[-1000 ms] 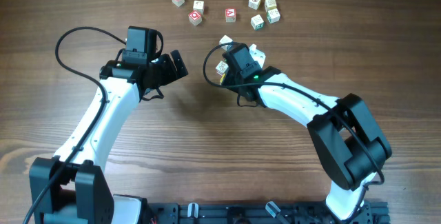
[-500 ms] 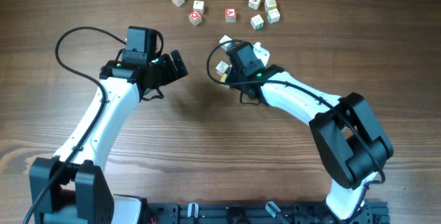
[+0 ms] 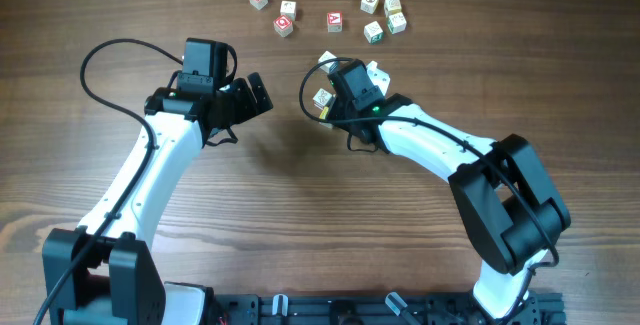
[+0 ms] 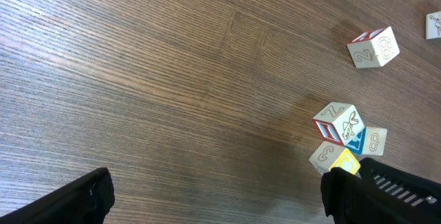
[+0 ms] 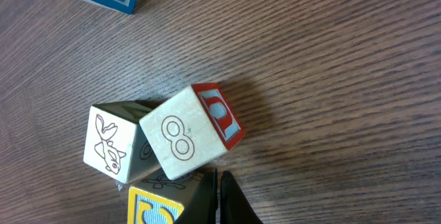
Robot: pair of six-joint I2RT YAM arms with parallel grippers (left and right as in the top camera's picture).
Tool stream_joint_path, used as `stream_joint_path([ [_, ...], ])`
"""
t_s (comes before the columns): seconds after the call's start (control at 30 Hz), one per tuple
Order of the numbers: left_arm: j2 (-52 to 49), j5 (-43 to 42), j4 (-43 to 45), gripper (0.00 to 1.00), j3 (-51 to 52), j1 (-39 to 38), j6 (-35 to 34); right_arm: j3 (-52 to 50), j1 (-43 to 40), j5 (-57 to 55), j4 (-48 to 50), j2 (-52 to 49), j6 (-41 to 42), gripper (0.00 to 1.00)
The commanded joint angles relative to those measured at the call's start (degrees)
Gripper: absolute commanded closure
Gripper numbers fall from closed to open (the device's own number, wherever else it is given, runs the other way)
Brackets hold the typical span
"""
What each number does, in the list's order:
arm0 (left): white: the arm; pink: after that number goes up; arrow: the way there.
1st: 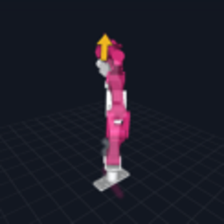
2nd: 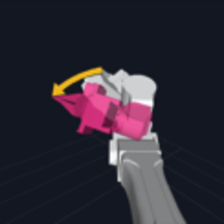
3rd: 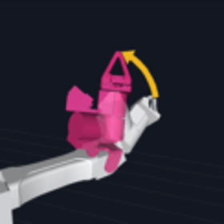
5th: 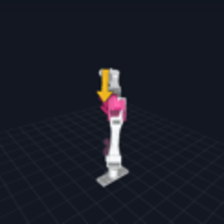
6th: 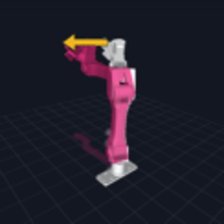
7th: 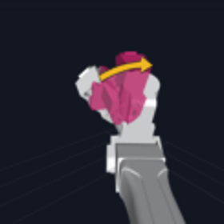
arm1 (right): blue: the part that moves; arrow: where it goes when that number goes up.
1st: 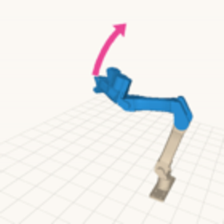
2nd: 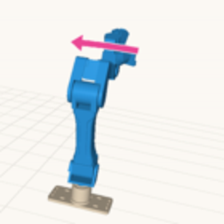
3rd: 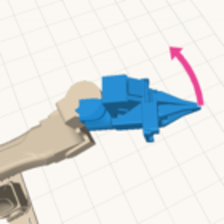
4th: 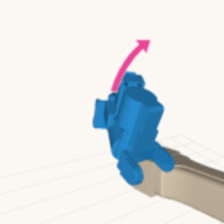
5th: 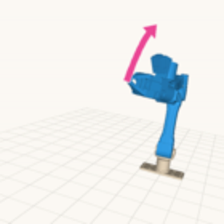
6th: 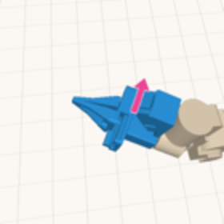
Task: Form a circle
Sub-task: 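Hold the right gripper over the fish, 8 and C blocks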
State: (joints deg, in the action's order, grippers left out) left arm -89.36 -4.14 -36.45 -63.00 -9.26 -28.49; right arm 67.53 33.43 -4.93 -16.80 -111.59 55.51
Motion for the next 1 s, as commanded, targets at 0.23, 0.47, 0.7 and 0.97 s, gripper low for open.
stream_joint_path([
  [0.23,0.1,0.6,0.0,0.0,0.1,0.2,1.1,-0.4,0.1,1.6,0.5,-1.5,0.6,0.95],
  [0.47,0.1,0.6,0.0,0.0,0.1,0.2,1.1,-0.4,0.1,1.4,1.3,-1.5,0.4,0.95],
  [0.7,0.1,0.6,0.0,0.0,0.1,0.2,1.1,-0.4,0.1,1.3,2.3,-1.5,0.2,0.95],
  [0.97,0.1,0.6,0.0,0.0,0.1,0.2,1.1,-0.4,0.1,1.2,0.7,-1.5,0.2,0.95],
])
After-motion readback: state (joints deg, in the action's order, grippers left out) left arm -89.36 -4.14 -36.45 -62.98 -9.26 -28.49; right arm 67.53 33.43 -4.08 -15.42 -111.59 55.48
